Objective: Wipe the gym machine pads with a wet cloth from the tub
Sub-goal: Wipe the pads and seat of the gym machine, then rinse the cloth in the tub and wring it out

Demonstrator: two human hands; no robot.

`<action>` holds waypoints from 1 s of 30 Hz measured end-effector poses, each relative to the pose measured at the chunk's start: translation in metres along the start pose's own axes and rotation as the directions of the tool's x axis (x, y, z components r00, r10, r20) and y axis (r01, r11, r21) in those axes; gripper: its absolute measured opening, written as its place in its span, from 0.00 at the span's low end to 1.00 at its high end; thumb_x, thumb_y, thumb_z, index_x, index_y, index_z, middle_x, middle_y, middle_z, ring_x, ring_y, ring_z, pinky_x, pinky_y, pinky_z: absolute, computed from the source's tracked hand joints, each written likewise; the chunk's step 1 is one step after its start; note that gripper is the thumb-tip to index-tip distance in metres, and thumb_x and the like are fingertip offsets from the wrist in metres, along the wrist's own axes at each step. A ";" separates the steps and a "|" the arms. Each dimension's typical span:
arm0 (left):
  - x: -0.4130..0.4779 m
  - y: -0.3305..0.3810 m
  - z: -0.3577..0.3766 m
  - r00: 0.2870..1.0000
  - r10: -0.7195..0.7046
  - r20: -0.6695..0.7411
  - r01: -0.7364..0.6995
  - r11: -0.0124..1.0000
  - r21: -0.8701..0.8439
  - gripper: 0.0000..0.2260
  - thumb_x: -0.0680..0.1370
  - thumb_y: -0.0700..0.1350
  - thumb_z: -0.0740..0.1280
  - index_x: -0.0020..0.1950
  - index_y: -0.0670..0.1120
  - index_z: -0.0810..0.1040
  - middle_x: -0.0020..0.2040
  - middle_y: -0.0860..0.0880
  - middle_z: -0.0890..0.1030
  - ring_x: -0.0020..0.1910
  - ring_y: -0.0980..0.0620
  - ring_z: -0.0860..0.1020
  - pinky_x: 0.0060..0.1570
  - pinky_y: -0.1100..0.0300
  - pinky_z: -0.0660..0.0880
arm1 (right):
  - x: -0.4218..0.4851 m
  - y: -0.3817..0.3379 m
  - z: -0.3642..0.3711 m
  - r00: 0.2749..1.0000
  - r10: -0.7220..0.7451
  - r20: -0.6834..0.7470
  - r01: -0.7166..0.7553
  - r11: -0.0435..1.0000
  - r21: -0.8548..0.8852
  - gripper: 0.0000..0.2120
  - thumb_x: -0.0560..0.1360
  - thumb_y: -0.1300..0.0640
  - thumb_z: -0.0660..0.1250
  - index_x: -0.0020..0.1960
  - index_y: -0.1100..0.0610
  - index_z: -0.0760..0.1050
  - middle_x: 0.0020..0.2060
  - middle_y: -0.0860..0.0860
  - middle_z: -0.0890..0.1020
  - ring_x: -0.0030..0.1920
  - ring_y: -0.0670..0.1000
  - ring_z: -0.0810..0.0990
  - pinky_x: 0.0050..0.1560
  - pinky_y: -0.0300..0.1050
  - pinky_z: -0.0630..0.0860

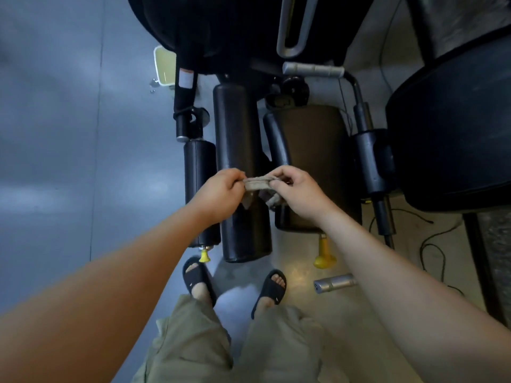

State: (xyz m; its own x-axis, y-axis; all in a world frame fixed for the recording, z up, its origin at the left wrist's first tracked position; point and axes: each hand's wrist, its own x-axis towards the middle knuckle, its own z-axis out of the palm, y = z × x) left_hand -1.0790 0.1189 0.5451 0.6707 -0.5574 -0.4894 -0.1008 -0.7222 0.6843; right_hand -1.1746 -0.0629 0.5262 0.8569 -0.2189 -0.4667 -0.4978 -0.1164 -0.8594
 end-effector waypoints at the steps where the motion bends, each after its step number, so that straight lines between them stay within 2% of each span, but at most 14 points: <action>1: 0.000 0.006 -0.014 0.999 -0.038 0.006 0.038 0.998 -0.057 0.09 0.82 0.45 0.57 0.49 0.54 0.76 0.50 0.50 0.80 0.44 0.51 0.80 0.43 0.54 0.78 | 0.002 -0.014 0.004 1.000 0.001 -0.023 -0.001 1.000 -0.003 0.06 0.81 0.59 0.65 0.54 0.55 0.81 0.48 0.56 0.85 0.46 0.56 0.86 0.48 0.58 0.84; 3: 0.003 0.009 -0.036 0.996 -0.076 0.048 0.083 0.983 -0.162 0.10 0.82 0.46 0.57 0.49 0.55 0.77 0.46 0.46 0.82 0.44 0.46 0.82 0.45 0.50 0.81 | 0.008 -0.036 0.012 0.999 0.004 -0.048 -0.003 1.000 0.028 0.07 0.82 0.59 0.64 0.54 0.53 0.81 0.48 0.55 0.84 0.47 0.53 0.85 0.49 0.54 0.84; 7: 0.006 -0.007 -0.096 0.989 -0.056 0.138 0.107 0.909 -0.403 0.12 0.74 0.46 0.62 0.55 0.54 0.79 0.48 0.43 0.84 0.49 0.40 0.83 0.53 0.45 0.82 | 0.033 -0.086 0.048 0.999 -0.009 -0.043 0.012 0.997 0.079 0.14 0.80 0.63 0.60 0.53 0.47 0.80 0.49 0.55 0.84 0.49 0.56 0.85 0.53 0.58 0.83; 9: 0.005 -0.030 -0.133 0.987 0.007 0.159 0.058 0.916 -0.398 0.14 0.74 0.45 0.65 0.60 0.52 0.77 0.49 0.45 0.84 0.47 0.46 0.85 0.52 0.49 0.82 | 0.051 -0.116 0.081 0.999 -0.001 -0.046 0.004 0.997 0.072 0.16 0.79 0.67 0.58 0.56 0.50 0.79 0.50 0.57 0.84 0.47 0.55 0.84 0.49 0.55 0.84; 11: 0.006 -0.066 -0.180 0.993 0.025 0.114 0.011 0.953 -0.304 0.11 0.78 0.44 0.66 0.60 0.52 0.77 0.48 0.49 0.84 0.44 0.54 0.84 0.49 0.56 0.82 | 0.077 -0.149 0.130 0.999 0.038 -0.017 -0.036 0.995 0.093 0.16 0.78 0.70 0.56 0.56 0.58 0.78 0.49 0.59 0.84 0.44 0.55 0.84 0.43 0.50 0.83; 14: 0.014 -0.113 -0.246 0.999 0.005 0.041 0.008 0.948 -0.317 0.06 0.79 0.45 0.66 0.54 0.49 0.81 0.45 0.47 0.85 0.43 0.50 0.83 0.46 0.55 0.82 | 0.111 -0.189 0.194 0.990 0.135 0.049 -0.141 0.979 0.147 0.13 0.78 0.70 0.55 0.53 0.60 0.76 0.42 0.57 0.83 0.41 0.55 0.83 0.42 0.48 0.82; 16: 0.017 -0.146 -0.298 1.000 -0.010 0.004 0.011 0.944 -0.330 0.05 0.79 0.46 0.67 0.53 0.50 0.81 0.44 0.49 0.84 0.41 0.52 0.82 0.41 0.58 0.78 | 0.129 -0.221 0.243 0.972 0.190 0.141 -0.215 0.957 0.196 0.11 0.79 0.69 0.55 0.52 0.58 0.74 0.38 0.56 0.81 0.39 0.55 0.83 0.42 0.47 0.83; 18: 0.020 -0.173 -0.354 0.999 -0.004 -0.033 -0.007 0.944 -0.330 0.04 0.79 0.47 0.68 0.53 0.51 0.80 0.44 0.51 0.83 0.41 0.54 0.81 0.39 0.63 0.76 | 0.149 -0.258 0.290 0.962 0.197 0.190 -0.234 0.952 0.199 0.07 0.81 0.66 0.58 0.51 0.58 0.72 0.38 0.56 0.82 0.39 0.56 0.83 0.42 0.47 0.83; 20: 0.021 -0.189 -0.403 0.998 -0.013 -0.068 -0.013 0.929 -0.369 0.06 0.80 0.47 0.69 0.56 0.49 0.78 0.45 0.50 0.82 0.38 0.54 0.80 0.33 0.64 0.76 | 0.166 -0.293 0.327 0.968 0.189 0.168 -0.218 0.959 0.180 0.03 0.81 0.64 0.62 0.52 0.58 0.72 0.38 0.55 0.83 0.39 0.56 0.82 0.43 0.48 0.84; 22: 0.024 -0.206 -0.458 0.995 -0.020 -0.098 -0.022 0.912 -0.410 0.11 0.79 0.48 0.70 0.59 0.49 0.74 0.43 0.47 0.80 0.32 0.55 0.79 0.29 0.62 0.75 | 0.190 -0.332 0.363 0.976 0.180 0.122 -0.203 0.956 0.210 0.03 0.81 0.64 0.64 0.50 0.58 0.72 0.37 0.54 0.83 0.38 0.56 0.82 0.47 0.51 0.83; 24: 0.032 -0.218 -0.497 0.994 -0.026 -0.110 -0.026 0.897 -0.442 0.11 0.79 0.49 0.69 0.58 0.50 0.71 0.42 0.46 0.79 0.29 0.53 0.77 0.29 0.59 0.73 | 0.212 -0.361 0.384 0.979 0.181 0.092 -0.199 0.944 0.261 0.06 0.80 0.65 0.63 0.47 0.57 0.73 0.39 0.56 0.83 0.38 0.57 0.84 0.50 0.53 0.82; 27: 0.049 -0.230 -0.540 0.992 -0.031 -0.121 -0.034 0.866 -0.500 0.08 0.80 0.47 0.67 0.54 0.48 0.68 0.39 0.45 0.78 0.31 0.48 0.75 0.31 0.56 0.72 | 0.250 -0.391 0.402 0.982 0.175 0.065 -0.187 0.923 0.336 0.07 0.80 0.66 0.61 0.47 0.56 0.72 0.38 0.56 0.83 0.38 0.55 0.83 0.54 0.58 0.82; 30: 0.073 -0.234 -0.571 0.995 -0.057 -0.082 -0.004 0.801 -0.599 0.09 0.79 0.46 0.67 0.55 0.47 0.69 0.43 0.46 0.77 0.38 0.47 0.76 0.42 0.50 0.77 | 0.290 -0.409 0.409 0.986 0.161 0.046 -0.165 0.886 0.434 0.09 0.80 0.68 0.58 0.48 0.57 0.72 0.40 0.57 0.82 0.40 0.55 0.83 0.57 0.62 0.81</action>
State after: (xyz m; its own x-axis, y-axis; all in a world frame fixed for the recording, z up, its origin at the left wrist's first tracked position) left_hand -0.5872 0.4807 0.6579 0.7330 -0.4804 -0.4816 0.3570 -0.3309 0.8735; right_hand -0.6675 0.3172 0.6574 0.7706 -0.1904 -0.6083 -0.5243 0.3532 -0.7748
